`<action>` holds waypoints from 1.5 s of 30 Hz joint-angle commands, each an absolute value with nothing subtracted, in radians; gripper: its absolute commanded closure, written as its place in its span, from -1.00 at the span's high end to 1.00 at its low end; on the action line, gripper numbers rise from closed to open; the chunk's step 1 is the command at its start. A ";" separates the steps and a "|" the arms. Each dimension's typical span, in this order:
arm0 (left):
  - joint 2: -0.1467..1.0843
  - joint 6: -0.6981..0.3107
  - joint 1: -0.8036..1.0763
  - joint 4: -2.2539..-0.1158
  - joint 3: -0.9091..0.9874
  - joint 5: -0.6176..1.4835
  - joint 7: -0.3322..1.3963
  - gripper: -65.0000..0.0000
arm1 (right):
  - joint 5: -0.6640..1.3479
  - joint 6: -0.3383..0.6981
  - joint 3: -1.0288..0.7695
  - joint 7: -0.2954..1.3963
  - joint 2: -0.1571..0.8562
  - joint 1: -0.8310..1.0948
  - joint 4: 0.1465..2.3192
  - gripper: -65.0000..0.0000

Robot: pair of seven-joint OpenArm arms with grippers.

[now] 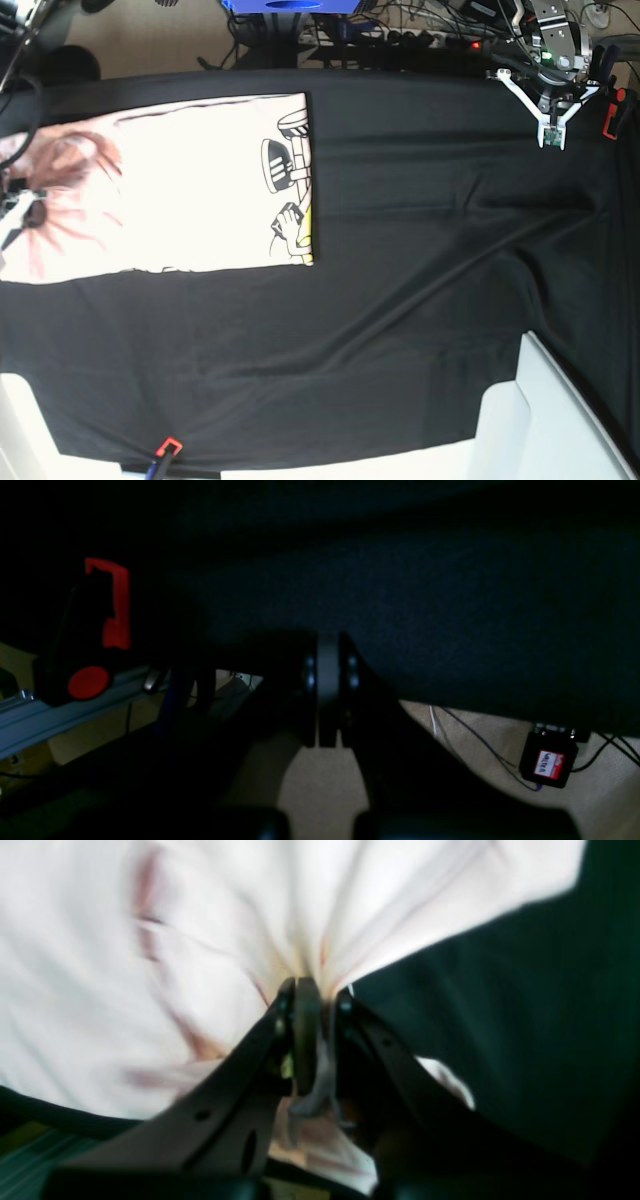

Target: Fold the T-shirt properly

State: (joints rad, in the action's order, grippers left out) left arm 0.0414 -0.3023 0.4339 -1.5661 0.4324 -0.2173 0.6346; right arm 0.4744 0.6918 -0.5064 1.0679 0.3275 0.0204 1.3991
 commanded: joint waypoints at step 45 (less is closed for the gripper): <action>0.056 -0.292 0.438 -1.578 0.438 -0.223 0.625 -0.97 | 0.487 -0.377 0.263 0.954 0.113 0.216 1.862 -1.00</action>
